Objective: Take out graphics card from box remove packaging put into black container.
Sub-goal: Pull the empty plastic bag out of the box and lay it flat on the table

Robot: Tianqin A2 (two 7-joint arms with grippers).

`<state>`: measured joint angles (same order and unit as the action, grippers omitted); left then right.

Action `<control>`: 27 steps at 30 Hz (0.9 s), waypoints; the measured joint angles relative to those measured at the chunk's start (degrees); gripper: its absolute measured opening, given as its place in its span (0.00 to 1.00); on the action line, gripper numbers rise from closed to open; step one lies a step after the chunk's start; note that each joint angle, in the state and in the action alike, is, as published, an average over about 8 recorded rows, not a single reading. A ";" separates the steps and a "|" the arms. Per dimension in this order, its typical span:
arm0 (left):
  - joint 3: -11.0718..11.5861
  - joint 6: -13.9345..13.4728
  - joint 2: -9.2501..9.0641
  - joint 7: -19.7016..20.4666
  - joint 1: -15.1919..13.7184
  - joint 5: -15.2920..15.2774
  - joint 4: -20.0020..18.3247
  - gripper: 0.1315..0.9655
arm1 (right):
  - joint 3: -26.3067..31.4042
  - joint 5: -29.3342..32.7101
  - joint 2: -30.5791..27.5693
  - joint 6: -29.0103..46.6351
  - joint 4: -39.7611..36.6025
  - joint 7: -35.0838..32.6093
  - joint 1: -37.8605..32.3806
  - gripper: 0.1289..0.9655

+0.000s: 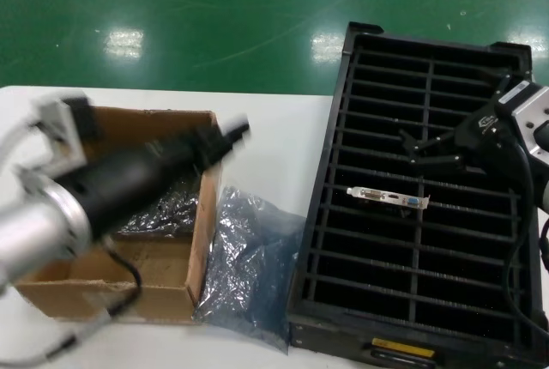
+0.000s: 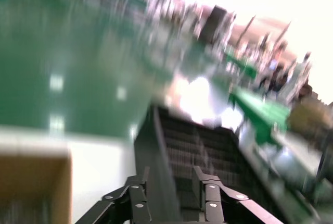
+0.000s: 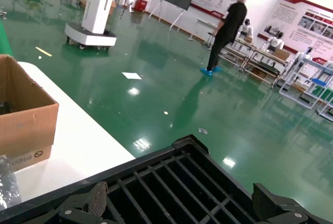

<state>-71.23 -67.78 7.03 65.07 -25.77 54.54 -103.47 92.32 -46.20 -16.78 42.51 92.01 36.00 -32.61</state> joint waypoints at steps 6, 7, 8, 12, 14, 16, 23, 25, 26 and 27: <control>1.90 8.34 4.69 -5.58 1.37 7.71 -7.20 0.28 | -0.10 0.01 0.09 0.07 0.00 -0.11 0.00 1.00; 2.15 9.53 5.29 -6.55 1.81 8.30 -8.17 0.31 | -0.11 -0.03 0.10 0.05 0.00 -0.14 0.03 1.00; 2.31 10.55 5.77 -7.39 2.22 8.77 -8.90 0.34 | -0.12 -0.14 0.11 -0.02 0.00 -0.22 0.09 1.00; 2.22 13.01 6.60 -9.52 3.37 9.98 -9.66 0.46 | -0.15 -1.20 0.11 -0.81 0.00 -0.91 0.71 1.00; 1.76 13.70 6.51 -10.23 3.57 10.58 -9.09 0.53 | -0.16 -2.19 0.10 -1.55 -0.01 -1.52 1.27 1.00; 1.25 14.62 6.48 -11.17 3.91 11.32 -8.50 0.53 | -0.16 -3.33 0.09 -2.41 -0.02 -2.24 1.92 1.00; -0.73 19.41 6.78 -16.04 5.85 14.70 -6.60 0.67 | -0.20 -8.20 0.04 -6.06 -0.05 -5.31 4.71 1.00; -1.35 20.89 6.89 -17.54 6.47 15.73 -6.03 0.73 | -0.22 -9.69 0.03 -7.17 -0.06 -6.25 5.58 1.00; -1.65 21.64 6.94 -18.30 6.78 16.26 -5.75 0.76 | -0.22 -10.45 0.02 -7.74 -0.06 -6.72 6.01 1.00; -1.95 22.37 6.99 -19.04 7.08 16.77 -5.47 0.76 | -0.23 -11.18 0.01 -8.29 -0.07 -7.19 6.43 1.00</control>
<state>-73.18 -45.40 14.02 46.03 -18.68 71.32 -108.94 92.09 -57.38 -16.77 34.22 91.95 28.81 -26.17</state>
